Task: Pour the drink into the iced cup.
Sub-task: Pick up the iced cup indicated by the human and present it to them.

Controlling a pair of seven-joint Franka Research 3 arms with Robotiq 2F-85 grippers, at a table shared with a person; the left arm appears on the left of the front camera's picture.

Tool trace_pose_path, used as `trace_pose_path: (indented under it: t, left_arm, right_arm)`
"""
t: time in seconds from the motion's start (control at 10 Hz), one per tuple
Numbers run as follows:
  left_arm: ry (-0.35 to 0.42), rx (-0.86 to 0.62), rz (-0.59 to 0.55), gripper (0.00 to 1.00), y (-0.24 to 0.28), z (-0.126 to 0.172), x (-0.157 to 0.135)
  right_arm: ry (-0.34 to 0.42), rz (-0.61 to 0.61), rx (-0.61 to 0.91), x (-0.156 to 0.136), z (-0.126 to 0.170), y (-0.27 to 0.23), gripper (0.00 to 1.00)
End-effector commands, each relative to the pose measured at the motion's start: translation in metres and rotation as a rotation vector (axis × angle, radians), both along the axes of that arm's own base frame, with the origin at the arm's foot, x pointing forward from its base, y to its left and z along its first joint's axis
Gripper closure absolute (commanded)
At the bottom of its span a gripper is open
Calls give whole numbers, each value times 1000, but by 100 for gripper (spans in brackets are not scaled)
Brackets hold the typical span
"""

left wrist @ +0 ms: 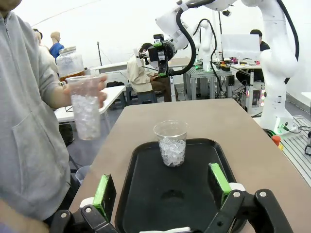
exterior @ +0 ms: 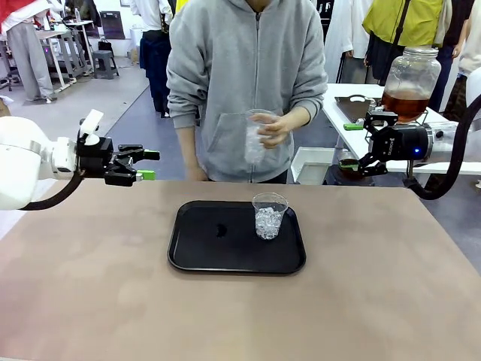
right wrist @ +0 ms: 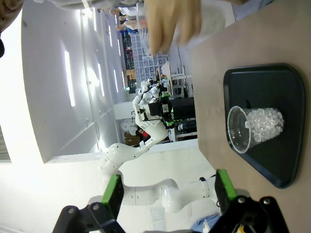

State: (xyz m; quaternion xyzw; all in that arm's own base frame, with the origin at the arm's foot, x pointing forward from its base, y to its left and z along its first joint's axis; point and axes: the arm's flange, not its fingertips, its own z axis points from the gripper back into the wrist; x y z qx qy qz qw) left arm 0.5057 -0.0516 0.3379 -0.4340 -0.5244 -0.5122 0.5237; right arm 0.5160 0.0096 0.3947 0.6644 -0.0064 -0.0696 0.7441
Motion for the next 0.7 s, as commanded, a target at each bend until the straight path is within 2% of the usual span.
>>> trace_pose_path:
  t: [0.0,0.6]
  left_arm:
    - [-2,10,-3,0,0,1,0]
    - [-2,10,-3,0,0,1,0]
  right_arm:
    - [-5,0,0,0,1,0,0]
    - [-5,0,0,0,1,0,0]
